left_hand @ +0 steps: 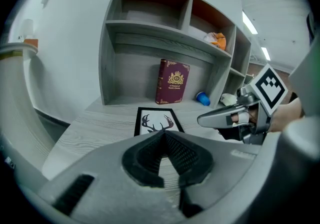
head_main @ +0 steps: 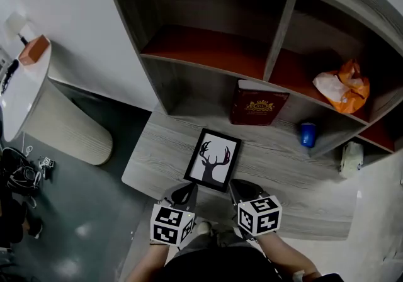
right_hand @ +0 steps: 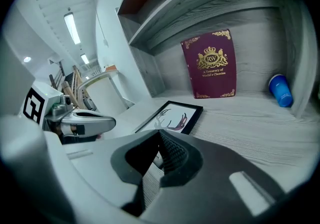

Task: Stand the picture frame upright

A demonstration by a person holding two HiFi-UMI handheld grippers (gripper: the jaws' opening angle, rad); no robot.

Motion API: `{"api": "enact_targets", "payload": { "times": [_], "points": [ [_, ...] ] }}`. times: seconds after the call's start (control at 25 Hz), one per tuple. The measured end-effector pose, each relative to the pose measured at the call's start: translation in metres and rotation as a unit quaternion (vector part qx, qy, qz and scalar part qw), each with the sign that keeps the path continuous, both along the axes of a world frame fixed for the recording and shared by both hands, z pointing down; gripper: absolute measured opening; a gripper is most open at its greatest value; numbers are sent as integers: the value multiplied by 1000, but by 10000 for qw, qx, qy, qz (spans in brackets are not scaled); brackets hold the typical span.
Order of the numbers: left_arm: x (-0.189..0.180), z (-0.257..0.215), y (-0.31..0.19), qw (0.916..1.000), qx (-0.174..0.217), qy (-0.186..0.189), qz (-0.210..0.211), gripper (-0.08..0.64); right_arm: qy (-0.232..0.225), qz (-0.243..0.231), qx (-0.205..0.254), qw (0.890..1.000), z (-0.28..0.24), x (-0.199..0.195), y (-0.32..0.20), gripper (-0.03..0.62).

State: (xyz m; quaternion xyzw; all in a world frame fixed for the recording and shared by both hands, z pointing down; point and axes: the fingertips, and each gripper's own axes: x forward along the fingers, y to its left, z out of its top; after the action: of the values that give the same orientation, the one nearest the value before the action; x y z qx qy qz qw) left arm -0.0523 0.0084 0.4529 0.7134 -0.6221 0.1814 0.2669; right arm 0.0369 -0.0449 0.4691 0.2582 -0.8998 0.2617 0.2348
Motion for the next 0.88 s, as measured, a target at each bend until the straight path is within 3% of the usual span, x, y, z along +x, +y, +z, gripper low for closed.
{"api": "enact_targets", "payload": {
  "times": [0.16,0.36,0.56,0.88],
  "points": [
    [-7,6,-4,9998,-59,-203,-69,-3,42,45,-68,10000,15,2,-9,0],
    [-13,19,-14,9997,-247,-63,-65,-2,-69,261,-210,9994,21,2,-14,2],
    [-11,27,-36,9992,-259,-133,268,-2,-38,486,-212,9986,29,1,-30,2],
    [-42,32,-63,9970,-378,-231,632,-2,202,1064,-170,9940,30,-8,-52,2]
  ]
}}
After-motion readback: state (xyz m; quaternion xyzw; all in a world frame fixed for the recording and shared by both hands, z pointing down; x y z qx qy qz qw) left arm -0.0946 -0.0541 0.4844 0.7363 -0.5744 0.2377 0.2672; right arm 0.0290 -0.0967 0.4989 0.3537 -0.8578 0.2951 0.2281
